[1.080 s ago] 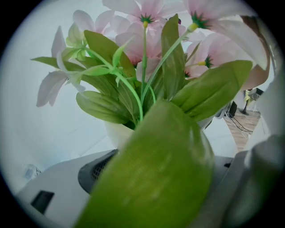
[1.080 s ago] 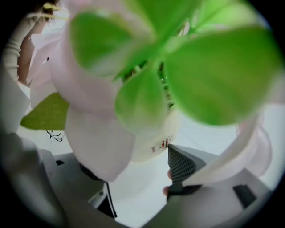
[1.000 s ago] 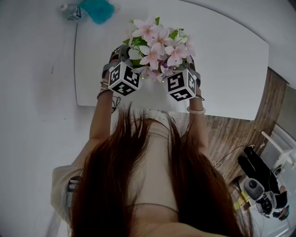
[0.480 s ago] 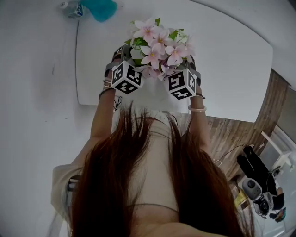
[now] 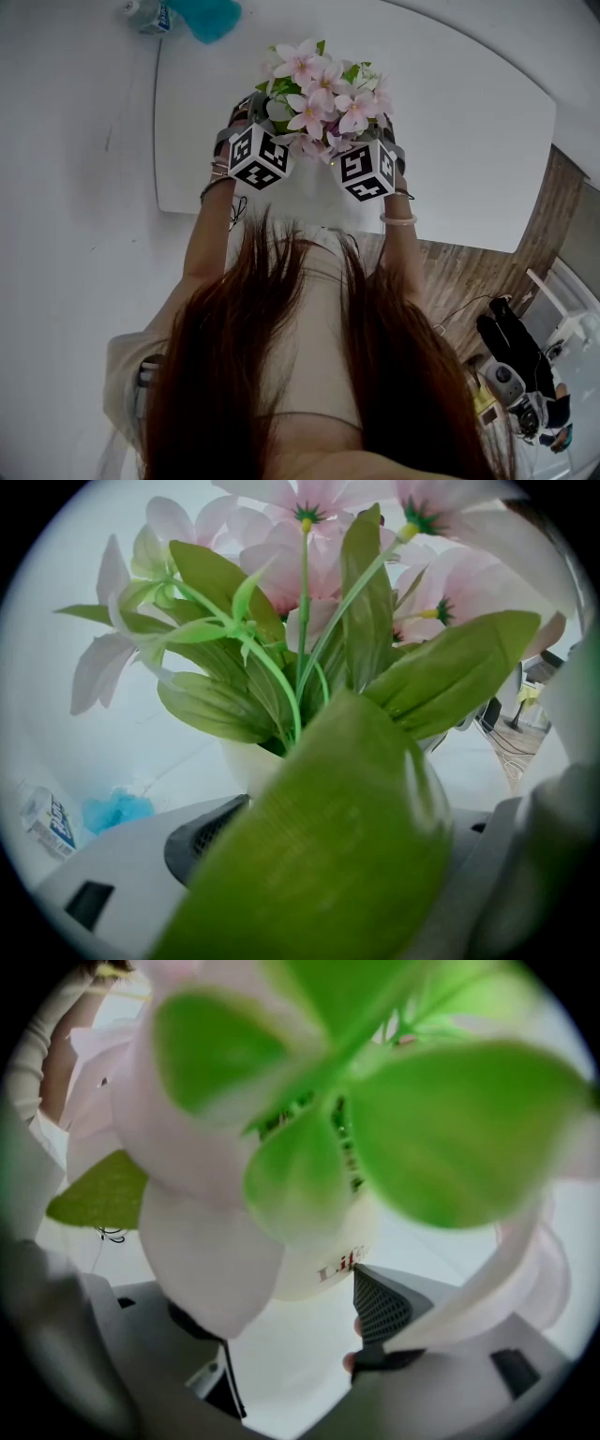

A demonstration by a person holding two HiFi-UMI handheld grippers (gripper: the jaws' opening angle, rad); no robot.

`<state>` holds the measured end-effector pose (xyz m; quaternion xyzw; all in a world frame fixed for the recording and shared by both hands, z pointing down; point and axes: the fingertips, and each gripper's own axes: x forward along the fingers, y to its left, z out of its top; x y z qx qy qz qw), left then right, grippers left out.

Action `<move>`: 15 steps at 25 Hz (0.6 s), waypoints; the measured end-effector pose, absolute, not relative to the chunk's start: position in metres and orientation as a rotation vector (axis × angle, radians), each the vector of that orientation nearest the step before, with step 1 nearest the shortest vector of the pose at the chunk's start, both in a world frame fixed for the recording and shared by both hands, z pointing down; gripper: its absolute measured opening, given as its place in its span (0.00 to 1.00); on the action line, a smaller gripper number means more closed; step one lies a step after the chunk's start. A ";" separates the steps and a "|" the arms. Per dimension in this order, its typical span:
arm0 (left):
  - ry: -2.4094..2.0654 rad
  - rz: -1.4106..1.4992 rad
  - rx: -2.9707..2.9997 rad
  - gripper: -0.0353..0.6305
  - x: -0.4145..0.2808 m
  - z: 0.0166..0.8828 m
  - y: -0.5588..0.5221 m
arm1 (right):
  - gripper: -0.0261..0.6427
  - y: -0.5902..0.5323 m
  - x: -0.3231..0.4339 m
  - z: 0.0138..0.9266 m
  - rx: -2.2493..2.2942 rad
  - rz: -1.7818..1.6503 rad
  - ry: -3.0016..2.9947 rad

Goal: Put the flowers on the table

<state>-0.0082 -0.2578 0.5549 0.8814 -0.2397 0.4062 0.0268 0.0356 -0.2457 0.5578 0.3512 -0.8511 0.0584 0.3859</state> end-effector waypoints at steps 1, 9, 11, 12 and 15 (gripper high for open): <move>-0.739 1.257 2.718 0.62 -0.009 0.557 -0.258 | 0.60 -0.246 0.035 0.560 0.891 0.153 -2.167; -0.724 1.265 2.685 0.62 -0.012 0.571 -0.259 | 0.60 -0.247 0.032 0.573 0.859 0.178 -2.161; -0.721 1.266 2.678 0.62 -0.012 0.574 -0.259 | 0.60 -0.248 0.032 0.576 0.853 0.186 -2.162; -0.719 1.267 2.676 0.62 -0.012 0.575 -0.259 | 0.60 -0.248 0.032 0.578 0.851 0.190 -2.160; -0.714 1.272 2.672 0.62 -0.013 0.579 -0.260 | 0.60 -0.249 0.032 0.582 0.844 0.202 -2.159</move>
